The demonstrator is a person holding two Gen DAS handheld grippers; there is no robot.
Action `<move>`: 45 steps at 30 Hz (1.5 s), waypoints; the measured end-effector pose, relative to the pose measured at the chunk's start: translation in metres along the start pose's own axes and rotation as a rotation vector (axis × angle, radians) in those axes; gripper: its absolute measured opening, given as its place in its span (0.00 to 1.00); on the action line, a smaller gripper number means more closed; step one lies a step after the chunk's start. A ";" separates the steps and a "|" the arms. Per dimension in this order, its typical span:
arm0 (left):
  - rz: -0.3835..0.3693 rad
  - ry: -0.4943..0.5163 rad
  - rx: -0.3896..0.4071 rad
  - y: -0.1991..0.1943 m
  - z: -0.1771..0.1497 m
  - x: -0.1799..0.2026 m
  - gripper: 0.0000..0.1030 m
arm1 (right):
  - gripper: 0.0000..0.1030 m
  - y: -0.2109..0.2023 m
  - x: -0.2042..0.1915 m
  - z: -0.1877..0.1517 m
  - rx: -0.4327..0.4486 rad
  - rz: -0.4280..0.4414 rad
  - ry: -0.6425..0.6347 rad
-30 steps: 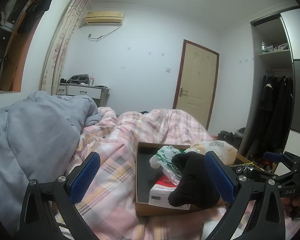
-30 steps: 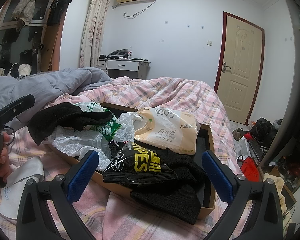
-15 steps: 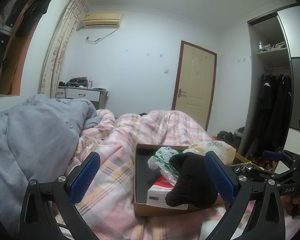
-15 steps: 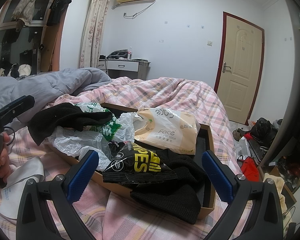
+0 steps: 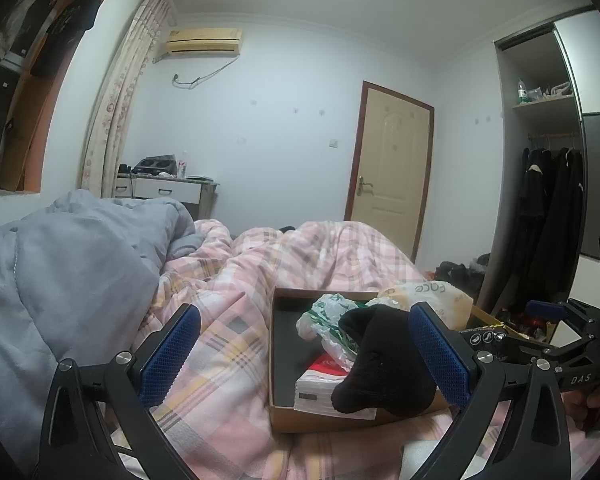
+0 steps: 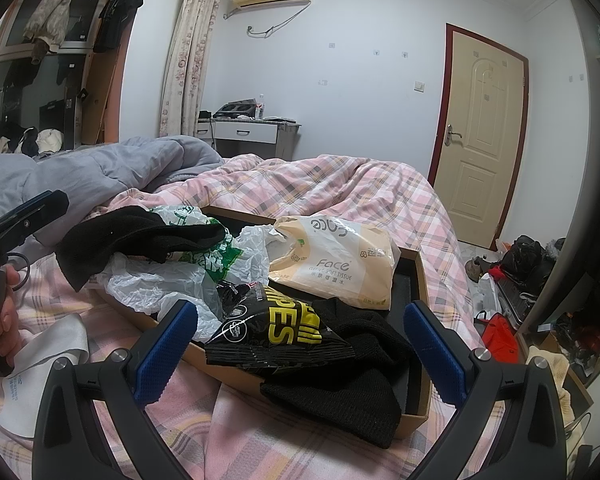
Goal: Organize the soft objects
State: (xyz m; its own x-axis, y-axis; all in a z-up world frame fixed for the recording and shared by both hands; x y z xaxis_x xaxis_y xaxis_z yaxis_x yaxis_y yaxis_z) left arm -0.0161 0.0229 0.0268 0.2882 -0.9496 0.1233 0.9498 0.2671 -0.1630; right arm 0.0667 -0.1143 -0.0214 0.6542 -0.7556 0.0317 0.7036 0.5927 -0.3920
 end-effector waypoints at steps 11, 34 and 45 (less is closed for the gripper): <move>0.004 0.015 0.001 0.002 -0.001 0.003 1.00 | 0.99 -0.011 -0.007 0.004 0.068 -0.003 -0.038; 0.028 0.022 -0.012 0.006 -0.004 0.006 1.00 | 0.99 -0.038 -0.019 0.004 0.235 0.158 -0.085; 0.036 0.015 -0.014 0.006 -0.006 0.003 1.00 | 0.83 -0.014 -0.072 -0.005 0.038 0.568 -0.320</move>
State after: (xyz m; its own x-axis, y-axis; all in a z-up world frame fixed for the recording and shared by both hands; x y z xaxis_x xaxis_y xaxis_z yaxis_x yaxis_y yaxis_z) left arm -0.0099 0.0210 0.0206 0.3205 -0.9417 0.1021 0.9369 0.2992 -0.1809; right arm 0.0089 -0.0696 -0.0228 0.9733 -0.2049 0.1032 0.2291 0.8892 -0.3961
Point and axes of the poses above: each gripper's, at about its wrist camera, not at the fingertips, and y roughly the way its jaws point, x to its right, z to its top, the point moved 2 cm from there along y, roughly the way its jaws point, and after that the axes turned 13 degrees about z, right-handed, at the moved point
